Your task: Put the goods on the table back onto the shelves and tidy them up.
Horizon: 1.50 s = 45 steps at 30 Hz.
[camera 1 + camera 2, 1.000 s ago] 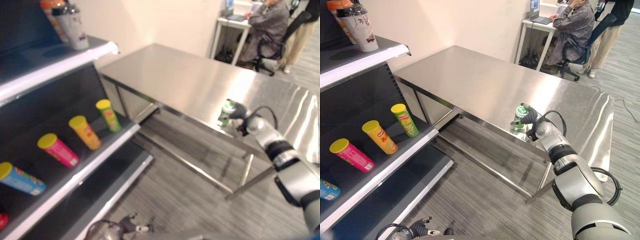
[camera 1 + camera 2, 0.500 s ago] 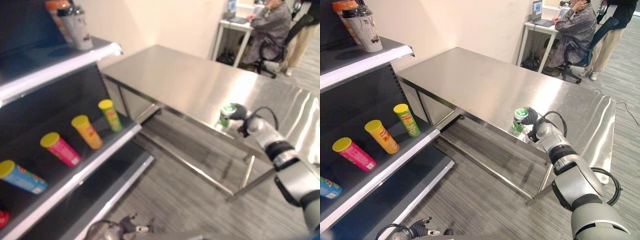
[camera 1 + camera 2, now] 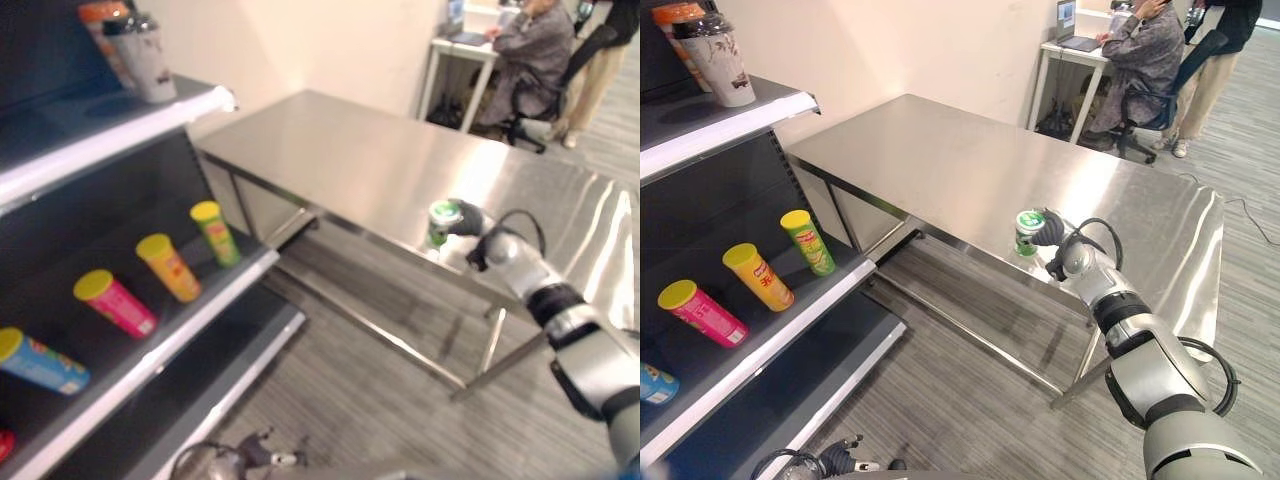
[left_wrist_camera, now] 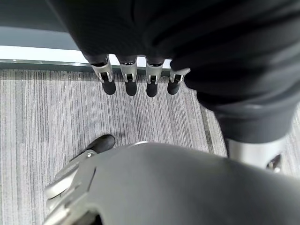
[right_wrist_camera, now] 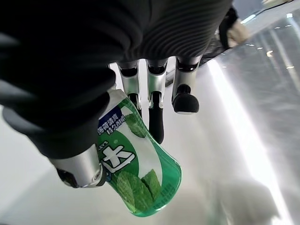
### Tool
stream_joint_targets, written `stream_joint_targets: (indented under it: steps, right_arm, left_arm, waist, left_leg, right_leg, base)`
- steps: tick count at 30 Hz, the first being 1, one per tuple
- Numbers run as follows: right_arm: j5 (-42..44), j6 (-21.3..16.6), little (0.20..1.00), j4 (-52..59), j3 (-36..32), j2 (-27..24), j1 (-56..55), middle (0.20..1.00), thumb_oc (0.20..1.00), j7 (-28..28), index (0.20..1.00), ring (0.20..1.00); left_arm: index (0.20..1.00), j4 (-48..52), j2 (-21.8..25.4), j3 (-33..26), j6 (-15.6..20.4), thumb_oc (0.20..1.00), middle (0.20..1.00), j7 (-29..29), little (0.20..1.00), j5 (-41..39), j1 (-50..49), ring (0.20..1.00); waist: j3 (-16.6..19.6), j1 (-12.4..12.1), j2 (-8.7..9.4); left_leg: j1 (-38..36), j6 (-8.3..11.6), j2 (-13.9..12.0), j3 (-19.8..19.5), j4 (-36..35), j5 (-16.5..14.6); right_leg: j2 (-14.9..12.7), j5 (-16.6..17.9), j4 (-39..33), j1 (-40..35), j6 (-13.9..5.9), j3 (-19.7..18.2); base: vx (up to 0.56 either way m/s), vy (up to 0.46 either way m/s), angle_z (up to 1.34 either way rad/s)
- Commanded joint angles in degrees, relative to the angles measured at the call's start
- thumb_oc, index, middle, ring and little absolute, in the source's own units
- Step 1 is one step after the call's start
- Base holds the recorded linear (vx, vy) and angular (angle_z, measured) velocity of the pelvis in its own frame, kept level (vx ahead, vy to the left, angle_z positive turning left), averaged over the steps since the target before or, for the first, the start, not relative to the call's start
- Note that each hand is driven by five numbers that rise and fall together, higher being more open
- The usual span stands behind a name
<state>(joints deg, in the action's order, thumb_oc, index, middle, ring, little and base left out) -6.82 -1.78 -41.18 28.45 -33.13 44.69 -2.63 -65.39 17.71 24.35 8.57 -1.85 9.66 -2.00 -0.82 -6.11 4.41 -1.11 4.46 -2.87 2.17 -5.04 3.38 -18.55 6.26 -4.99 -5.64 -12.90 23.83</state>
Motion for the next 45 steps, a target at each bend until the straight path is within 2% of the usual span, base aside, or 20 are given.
stream_joint_targets:
  steps: [1,6,8,12,13,15,17,18,19,24,25,26,28,30,33,36,37,40,43,45]
  right_arm:
    - [-0.92,-2.72,0.2,7.06,-2.31,-5.81,2.45,0.2,0.2,-4.42,0.2,0.2]
    - [-1.14,-4.81,0.2,24.54,-11.25,-10.58,-8.41,0.2,0.2,-4.31,0.2,0.2]
    - [-1.18,-4.66,0.2,24.95,-11.64,-10.66,-8.89,0.2,0.2,-4.19,0.2,0.2]
    - [-0.33,-6.28,0.2,34.94,-16.19,-11.99,-14.14,0.2,0.2,-2.93,0.2,0.2]
    - [0.67,-7.23,0.2,39.29,-18.34,-13.27,-16.44,0.2,0.2,-2.51,0.2,0.2]
    - [2.31,-7.82,0.2,43.7,-22.14,-14.88,-20.29,0.2,0.2,-2.11,0.2,0.2]
    - [3.66,-8.71,0.2,46.81,-24.22,-15.49,-22.7,0.2,0.2,-1.41,0.2,0.2]
    - [3.68,-8.65,0.2,46.96,-24.35,-15.47,-22.85,0.2,0.2,-1.36,0.2,0.2]
    - [5.39,-10.18,0.2,50.19,-25.49,-14.81,-24.53,0.2,0.2,-0.61,0.2,0.2]
    - [8.58,-12.18,0.2,55.57,-22.39,-13.26,-23.14,0.2,0.2,0.97,0.2,0.2]
    - [8.75,-12.65,0.2,56.07,-20.99,-12.5,-22.35,0.2,0.2,-0.56,0.2,0.2]
    - [8.75,-12.65,0.2,56.04,-20.93,-12.48,-22.34,0.2,0.2,-0.58,0.2,0.2]
    - [7.86,-12.5,0.2,56.57,-19.42,-11.56,-22.34,0.2,0.2,-1.23,0.2,0.2]
    - [7.18,-12.21,0.2,56.94,-18.81,-11.42,-22.16,0.2,0.2,-1.0,0.2,0.2]
    - [6.69,-12.33,0.2,59.93,-17.16,-10.63,-22.13,0.2,0.2,0.66,0.2,0.2]
    - [8.71,-12.75,0.2,61.65,-16.06,-9.27,-22.92,0.2,0.2,2.96,0.2,0.2]
    - [8.73,-12.72,0.2,61.72,-16.12,-9.28,-22.98,0.2,0.2,3.0,0.2,0.2]
    - [10.64,-13.07,0.2,63.2,-16.83,-8.66,-25.69,0.2,0.2,4.32,0.2,0.2]
    - [12.23,-12.89,0.2,63.8,-17.74,-8.02,-28.65,0.2,0.2,5.44,0.2,0.2]
    - [12.42,-12.88,0.2,63.69,-17.74,-8.05,-29.15,0.2,0.2,5.3,0.2,0.2]
  left_arm:
    - [1.0,-3.9,0.15,-0.15,-0.05,1.0,1.0,1.5,1.0,-0.22,3.89,1.0]
    - [1.0,-5.71,-0.08,-2.1,-0.29,1.0,1.0,1.86,1.0,2.85,5.07,1.0]
    - [1.0,-5.74,-0.04,-1.92,-0.28,1.0,1.0,1.88,1.0,2.88,5.08,1.0]
    - [1.0,-6.22,-0.14,-2.74,-0.52,1.0,1.0,1.88,1.0,4.54,5.39,1.0]
    - [1.0,-5.79,0.13,-3.14,-0.5,1.0,1.0,1.8,1.0,4.64,5.01,1.0]
    - [1.0,-4.96,0.71,-3.46,-0.5,1.0,1.0,2.01,1.0,3.97,5.18,1.0]
    - [1.0,-5.05,1.03,-4.31,-0.56,1.0,1.0,2.13,1.0,2.64,5.48,1.0]
    - [1.0,-5.05,1.06,-4.28,-0.56,1.0,1.0,2.12,1.0,2.63,5.47,1.0]
    - [1.0,-5.9,1.37,-5.72,-0.7,1.0,1.0,2.65,1.0,1.32,5.65,1.0]
    - [1.0,-5.7,1.17,-3.6,-0.61,1.0,1.0,3.73,1.0,4.12,7.13,1.0]
    - [1.0,-4.31,1.5,-1.53,-0.2,1.0,1.0,4.17,1.0,6.1,7.47,1.0]
    - [1.0,-4.32,1.51,-1.55,-0.22,1.0,1.0,4.16,1.0,6.1,7.44,1.0]
    - [1.0,-2.75,1.99,-2.36,-0.22,1.0,1.0,4.59,1.0,5.61,7.09,1.0]
    - [1.0,-2.02,2.23,-3.04,-0.32,1.0,1.0,4.71,1.0,5.17,6.74,1.0]
    - [1.0,-4.32,1.73,-7.71,-0.38,1.0,1.0,5.69,1.0,2.4,5.54,1.0]
    - [1.0,-5.52,0.02,-7.48,-0.43,1.0,1.0,5.02,1.0,4.83,5.14,1.0]
    - [1.0,-5.51,0.01,-7.48,-0.43,1.0,1.0,5.04,1.0,4.86,5.14,1.0]
    - [1.0,-6.33,-1.23,-7.92,-1.14,1.0,1.0,4.18,1.0,5.62,4.46,1.0]
    - [1.0,-6.35,-2.29,-8.65,-1.68,1.0,1.0,3.43,1.0,5.35,3.97,1.0]
    - [1.0,-6.46,-3.03,-8.2,-1.73,1.0,1.0,3.01,1.0,5.12,4.25,1.0]
  waist:
    - [-1.95,-1.31,0.63]
    - [-1.67,0.8,-0.12]
    - [-1.64,0.64,-0.09]
    - [-1.8,1.58,-1.02]
    - [-2.17,2.19,-1.54]
    - [-2.77,2.96,-2.05]
    - [-2.43,4.0,-2.58]
    - [-2.43,3.89,-2.62]
    - [-1.97,4.05,-2.87]
    - [-2.27,4.65,-4.31]
    - [-3.27,4.55,-4.98]
    - [-3.13,4.67,-4.88]
    - [-3.81,4.64,-4.08]
    - [-3.7,4.56,-4.02]
    - [-3.69,4.93,-3.33]
    - [-2.25,6.82,-3.67]
    - [-2.19,6.82,-3.67]
    - [-0.8,9.01,-4.82]
    - [-0.5,10.83,-6.86]
    - [-0.61,11.55,-8.03]
  left_leg:
    - [-3.24,0.6,-1.96,-1.87,0.04,-7.71]
    - [-4.27,0.87,-2.81,-1.38,0.04,-7.7]
    - [-4.28,0.89,-2.85,-1.39,0.04,-7.71]
    - [-4.37,1.26,-3.85,-1.04,0.04,-6.75]
    - [-3.71,1.55,-4.55,-1.21,0.04,-5.87]
    - [-1.51,2.17,-5.87,-2.58,0.04,-3.85]
    - [-0.23,2.93,-7.02,-3.88,0.04,-2.84]
    - [-0.28,3.01,-7.15,-3.82,0.04,-2.88]
    - [0.26,4.22,-9.09,-5.36,0.04,-0.95]
    - [2.71,5.99,-14.35,-8.38,0.04,5.93]
    - [5.84,5.86,-15.34,-7.01,0.74,13.21]
    - [5.65,5.94,-15.28,-7.01,0.56,12.92]
    - [7.23,4.32,-14.85,-0.45,1.01,13.39]
    - [7.67,4.1,-14.57,1.14,1.43,13.36]
    - [4.32,2.98,-13.48,6.0,6.76,7.39]
    - [-3.71,2.99,-14.62,12.06,10.82,4.79]
    - [-3.62,2.96,-14.61,12.05,10.71,4.97]
    - [-10.2,3.75,-15.22,14.23,12.03,4.66]
    - [-13.71,4.85,-14.44,13.78,10.48,5.49]
    - [-14.57,5.15,-13.77,13.63,8.22,2.33]
  right_leg:
    - [-4.77,5.29,2.72,-0.28,-2.09,-2.6]
    - [-4.17,3.42,4.45,-0.01,-1.53,-3.73]
    - [-4.15,3.35,4.55,0.02,-1.52,-3.74]
    - [-3.73,2.28,7.09,1.22,-1.03,-4.56]
    - [-3.06,1.53,8.67,2.1,-0.91,-6.07]
    - [-0.74,-0.54,11.49,4.09,-0.36,-12.75]
    - [2.57,-4.73,11.5,4.16,0.48,-19.65]
    - [2.69,-4.86,11.68,4.25,0.57,-19.73]
    - [5.55,-8.39,10.48,3.02,2.31,-21.9]
    - [11.5,-12.71,11.27,2.56,6.07,-20.8]
    - [12.88,-12.47,11.33,2.59,6.82,-19.94]
    - [12.8,-12.9,11.35,2.43,6.83,-19.84]
    - [12.78,-12.3,10.4,2.08,7.5,-18.33]
    - [12.68,-11.52,9.67,2.24,7.49,-17.9]
    - [11.32,-8.84,7.11,2.93,7.96,-15.26]
    - [11.7,-6.51,4.45,4.37,7.93,-11.69]
    - [11.73,-6.29,4.29,4.43,7.98,-11.67]
    - [11.93,-5.14,4.13,5.91,7.87,-7.29]
    - [10.23,-4.81,7.3,9.85,7.99,-2.12]
    - [8.87,-5.47,9.32,11.41,6.99,-1.24]
  base:
    - [0.0,0.0,0.0]
    - [-0.01,-0.047,-0.03]
    - [-0.01,-0.048,-0.09]
    - [-0.06,-0.114,-0.1]
    - [-0.11,-0.199,-0.13]
    - [-0.19,-0.267,0.07]
    - [-0.1,-0.214,0.24]
    - [-0.08,-0.372,0.44]
    - [-0.1,-0.424,0.35]
    - [-0.12,-0.422,0.16]
    - [-0.15,-0.269,0.23]
    - [-0.2,-0.227,0.26]
    - [-0.17,-0.164,0.38]
    - [-0.13,-0.091,0.85]
    - [-0.31,-0.107,0.59]
    - [-0.22,-0.04,0.71]
    - [-0.25,-0.008,0.46]
    - [-0.23,0.076,0.84]
    - [-0.42,0.252,1.07]
    - [-0.3,0.267,0.89]
